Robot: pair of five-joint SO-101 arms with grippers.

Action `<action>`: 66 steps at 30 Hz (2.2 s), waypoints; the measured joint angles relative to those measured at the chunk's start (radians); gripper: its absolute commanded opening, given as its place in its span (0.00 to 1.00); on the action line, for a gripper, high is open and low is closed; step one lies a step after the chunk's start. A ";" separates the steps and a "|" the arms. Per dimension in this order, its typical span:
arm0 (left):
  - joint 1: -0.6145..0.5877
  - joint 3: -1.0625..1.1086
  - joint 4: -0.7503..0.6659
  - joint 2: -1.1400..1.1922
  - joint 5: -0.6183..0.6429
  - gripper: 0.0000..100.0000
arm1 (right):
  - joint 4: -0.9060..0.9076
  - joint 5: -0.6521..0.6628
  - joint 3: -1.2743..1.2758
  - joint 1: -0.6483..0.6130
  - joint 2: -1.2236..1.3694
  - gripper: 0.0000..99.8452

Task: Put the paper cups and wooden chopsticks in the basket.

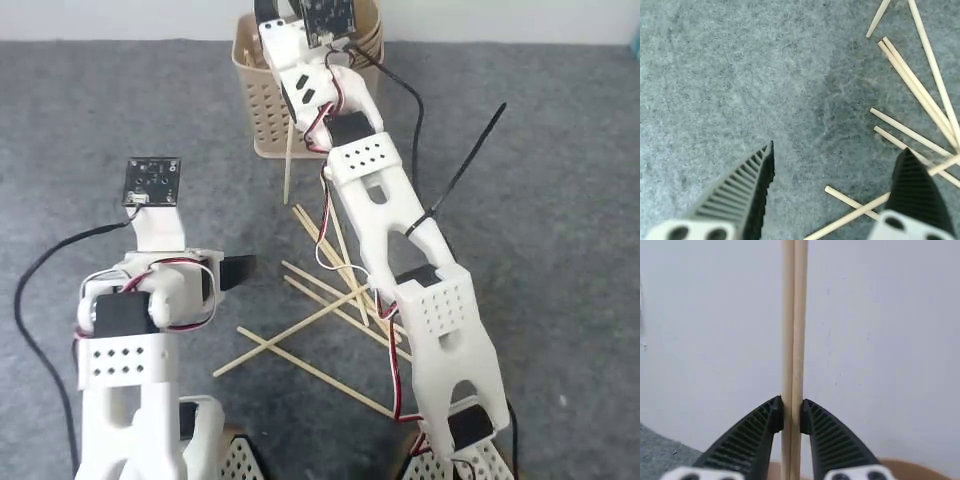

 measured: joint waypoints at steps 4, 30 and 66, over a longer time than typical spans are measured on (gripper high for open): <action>0.000 0.000 0.000 0.000 0.000 0.36 | 0.091 0.000 -0.009 0.000 0.000 0.20; 0.097 -0.137 -0.068 0.112 0.032 0.36 | 1.270 -0.190 -0.020 0.003 -0.776 0.19; 0.250 -0.408 -0.743 0.904 -0.044 0.25 | 1.045 -0.127 1.806 0.084 -2.137 0.08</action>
